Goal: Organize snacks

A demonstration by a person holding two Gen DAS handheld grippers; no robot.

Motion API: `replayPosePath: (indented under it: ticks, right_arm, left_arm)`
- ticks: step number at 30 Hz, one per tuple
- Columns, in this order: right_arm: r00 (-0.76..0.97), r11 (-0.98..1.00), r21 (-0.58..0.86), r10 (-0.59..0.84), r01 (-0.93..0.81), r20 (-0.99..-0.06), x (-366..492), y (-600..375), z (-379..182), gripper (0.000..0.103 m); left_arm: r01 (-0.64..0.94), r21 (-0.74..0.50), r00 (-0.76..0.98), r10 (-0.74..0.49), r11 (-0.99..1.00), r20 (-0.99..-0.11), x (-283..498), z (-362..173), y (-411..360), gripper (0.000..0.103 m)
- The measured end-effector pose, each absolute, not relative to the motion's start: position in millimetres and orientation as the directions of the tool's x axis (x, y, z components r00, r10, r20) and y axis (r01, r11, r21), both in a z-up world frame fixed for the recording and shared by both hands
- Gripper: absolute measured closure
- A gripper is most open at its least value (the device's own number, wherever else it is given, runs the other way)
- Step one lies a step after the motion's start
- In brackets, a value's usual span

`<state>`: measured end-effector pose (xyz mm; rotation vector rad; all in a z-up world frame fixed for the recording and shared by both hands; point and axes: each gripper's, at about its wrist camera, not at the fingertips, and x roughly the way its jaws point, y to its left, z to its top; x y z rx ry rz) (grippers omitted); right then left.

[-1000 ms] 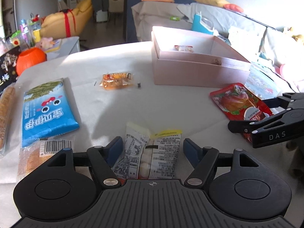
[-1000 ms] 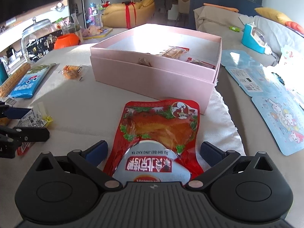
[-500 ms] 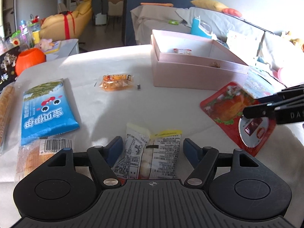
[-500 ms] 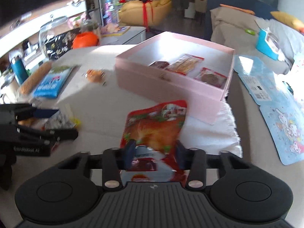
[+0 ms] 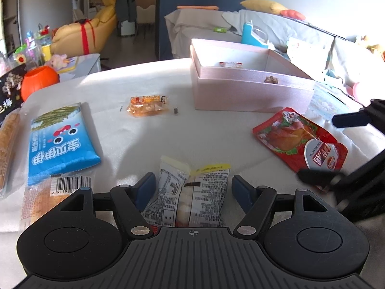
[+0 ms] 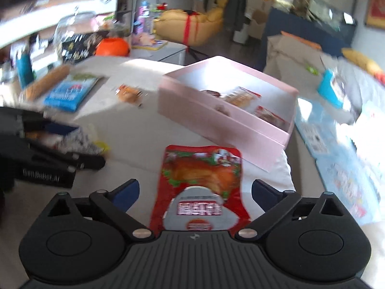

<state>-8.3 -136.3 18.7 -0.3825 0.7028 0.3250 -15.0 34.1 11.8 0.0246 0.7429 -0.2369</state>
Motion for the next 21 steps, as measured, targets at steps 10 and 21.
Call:
replayPosePath:
  ticks: [10,21]
  right_arm:
    - [0.67,0.923,-0.135,0.156,-0.361,-0.726,16.5,-153.1,1.0,0.0]
    - [0.628,0.949,0.005,0.213,-0.316,-0.749,40.6,-190.1,-8.2,0.0]
  left_arm:
    - [0.225,-0.051,0.716,-0.2,0.973,-0.669,-16.8,11.1,32.5,0.028]
    - [0.224,-0.049,0.717,-0.198,0.973,-0.668,-17.2,11.1,32.0,0.028]
